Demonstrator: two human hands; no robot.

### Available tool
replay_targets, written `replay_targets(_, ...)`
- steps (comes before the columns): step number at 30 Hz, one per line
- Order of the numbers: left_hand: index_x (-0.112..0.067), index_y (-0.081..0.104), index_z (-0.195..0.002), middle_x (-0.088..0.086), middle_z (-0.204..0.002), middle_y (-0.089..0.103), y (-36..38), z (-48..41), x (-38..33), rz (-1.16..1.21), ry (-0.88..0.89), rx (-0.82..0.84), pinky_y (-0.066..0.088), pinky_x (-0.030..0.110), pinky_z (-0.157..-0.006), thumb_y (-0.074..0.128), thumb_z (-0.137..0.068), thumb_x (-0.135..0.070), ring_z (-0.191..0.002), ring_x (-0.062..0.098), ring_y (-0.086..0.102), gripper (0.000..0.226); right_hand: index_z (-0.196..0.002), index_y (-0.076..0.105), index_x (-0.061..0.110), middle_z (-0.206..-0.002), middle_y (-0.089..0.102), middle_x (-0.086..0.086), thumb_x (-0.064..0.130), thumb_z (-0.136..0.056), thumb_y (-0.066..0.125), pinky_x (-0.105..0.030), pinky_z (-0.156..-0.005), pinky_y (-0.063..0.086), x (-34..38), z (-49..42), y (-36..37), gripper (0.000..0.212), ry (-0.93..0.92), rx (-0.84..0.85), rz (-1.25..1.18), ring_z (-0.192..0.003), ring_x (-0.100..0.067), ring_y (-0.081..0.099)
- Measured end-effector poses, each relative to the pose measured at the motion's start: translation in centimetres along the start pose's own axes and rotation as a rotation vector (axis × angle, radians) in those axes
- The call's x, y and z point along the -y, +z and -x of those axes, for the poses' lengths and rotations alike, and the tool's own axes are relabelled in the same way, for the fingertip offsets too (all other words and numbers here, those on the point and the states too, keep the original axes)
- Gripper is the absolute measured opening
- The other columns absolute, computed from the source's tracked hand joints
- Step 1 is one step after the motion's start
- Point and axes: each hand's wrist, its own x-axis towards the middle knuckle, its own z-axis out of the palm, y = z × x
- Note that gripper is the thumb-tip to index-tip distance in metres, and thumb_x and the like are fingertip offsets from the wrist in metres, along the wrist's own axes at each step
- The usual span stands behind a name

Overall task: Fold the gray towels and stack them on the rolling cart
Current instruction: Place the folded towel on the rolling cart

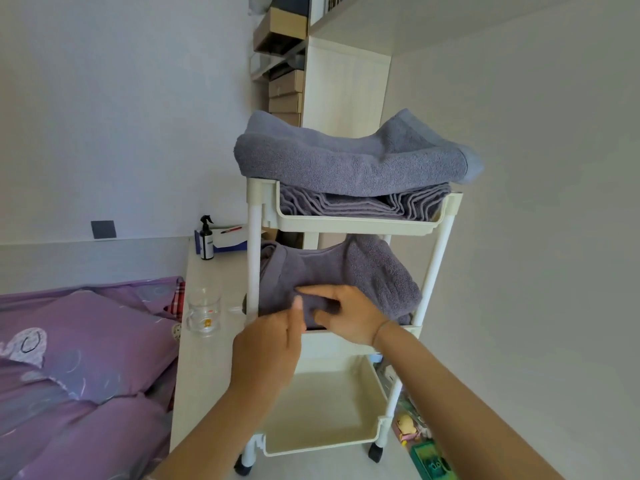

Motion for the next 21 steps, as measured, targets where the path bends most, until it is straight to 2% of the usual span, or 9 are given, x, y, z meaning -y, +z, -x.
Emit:
replay_targets(2, -0.016, 0.068, -0.072, -0.001, -0.059, 0.064, -0.3, -0.3, -1.3, -0.059, 0.279, -0.145, 0.039, 0.025, -0.045, 0.025, -0.097, -0.039, -0.052, 0.017, 0.060, 0.055, -0.115, 0.069, 0.021, -0.117, 0.067, 0.005, 0.003, -0.087, 0.050, -0.022, -0.096, 0.043, -0.3, 0.3, -2.0, 0.038, 0.000, -0.121, -0.090, -0.105, -0.008, 0.060)
replay_targets(3, -0.014, 0.069, -0.083, 0.000, -0.064, 0.065, 0.0, -1.1, -2.1, -0.036, 0.330, -0.157, 0.039, 0.024, -0.046, 0.029, -0.098, -0.033, -0.056, 0.017, 0.061, 0.047, -0.112, 0.070, 0.019, -0.115, 0.068, 0.003, 0.001, -0.087, 0.048, -0.023, -0.095, 0.043, -0.7, 0.4, -2.9, 0.038, 0.006, -0.248, -0.061, -0.100, -0.011, 0.062)
replay_targets(5, -0.013, 0.063, -0.114, 0.007, -0.091, 0.069, 1.1, -3.5, -3.7, -0.006, 0.287, -0.050, 0.046, 0.028, -0.064, 0.034, -0.099, -0.024, -0.083, 0.021, 0.064, 0.034, -0.116, 0.067, 0.015, -0.122, 0.065, -0.002, -0.001, -0.089, 0.045, -0.019, -0.099, 0.037, -1.5, 0.0, -4.1, 0.038, 0.017, -0.426, 0.048, -0.109, -0.018, 0.059)
replay_targets(6, -0.013, 0.055, -0.127, 0.010, -0.110, 0.066, 2.0, -5.0, -4.1, -0.045, 0.242, 0.021, 0.046, 0.032, -0.082, 0.034, -0.100, -0.022, -0.103, 0.024, 0.060, 0.035, -0.121, 0.064, 0.013, -0.130, 0.060, -0.006, 0.000, -0.091, 0.045, -0.017, -0.104, 0.030, -1.9, -0.4, -4.3, 0.038, 0.012, -0.444, 0.127, -0.121, -0.020, 0.053)
replay_targets(8, -0.014, 0.039, -0.141, 0.010, -0.141, 0.047, 4.0, -7.0, -3.6, -0.233, 0.161, 0.149, 0.023, 0.037, -0.113, 0.030, -0.101, -0.025, -0.135, 0.026, 0.034, 0.042, -0.135, 0.052, 0.016, -0.146, 0.043, -0.008, 0.013, -0.097, 0.044, -0.026, -0.115, 0.016, -2.7, -1.1, -4.3, 0.039, 0.046, -0.360, 0.344, -0.139, -0.024, 0.033)
replay_targets(11, -0.018, 0.017, -0.150, 0.007, -0.159, 0.013, 4.8, -8.4, -1.4, -0.496, 0.089, 0.394, -0.008, 0.044, -0.117, 0.016, -0.102, -0.038, -0.147, 0.028, -0.003, 0.052, -0.147, 0.028, 0.032, -0.159, 0.012, -0.002, 0.042, -0.102, 0.026, -0.039, -0.119, -0.001, -3.7, -1.2, -3.6, 0.047, 0.267, -0.151, 0.627, -0.147, -0.021, 0.003)
replay_targets(13, -0.020, 0.009, -0.152, 0.005, -0.160, 0.000, 5.0, -7.9, -0.2, -0.524, -0.010, 0.490, -0.009, 0.050, -0.114, 0.011, -0.101, -0.046, -0.145, 0.029, -0.012, 0.057, -0.150, 0.018, 0.034, -0.160, 0.003, -0.002, 0.051, -0.100, 0.017, -0.040, -0.119, -0.004, -4.5, -0.9, -2.9, 0.053, 0.364, -0.070, 0.685, -0.147, -0.020, -0.003)
replay_targets(16, -0.014, -0.001, -0.152, 0.010, -0.159, -0.010, 5.2, -7.3, -0.2, -0.561, -0.100, 0.489, -0.003, 0.054, -0.114, 0.009, -0.098, -0.054, -0.145, 0.033, -0.013, 0.068, -0.151, 0.008, 0.033, -0.160, 0.001, -0.002, 0.056, -0.097, 0.012, -0.040, -0.119, 0.000, -5.4, -0.6, -2.2, 0.059, 0.418, -0.017, 0.670, -0.147, -0.021, -0.002)
replay_targets(21, -0.010, -0.002, -0.151, 0.014, -0.158, -0.010, 5.3, -6.5, -0.4, -0.551, -0.108, 0.448, -0.002, 0.053, -0.114, 0.008, -0.097, -0.056, -0.145, 0.034, -0.011, 0.072, -0.151, 0.005, 0.032, -0.160, 0.000, 0.001, 0.054, -0.098, 0.010, -0.039, -0.119, -0.002, -5.6, 0.0, -1.6, 0.057, 0.400, -0.044, 0.720, -0.147, -0.017, -0.003)
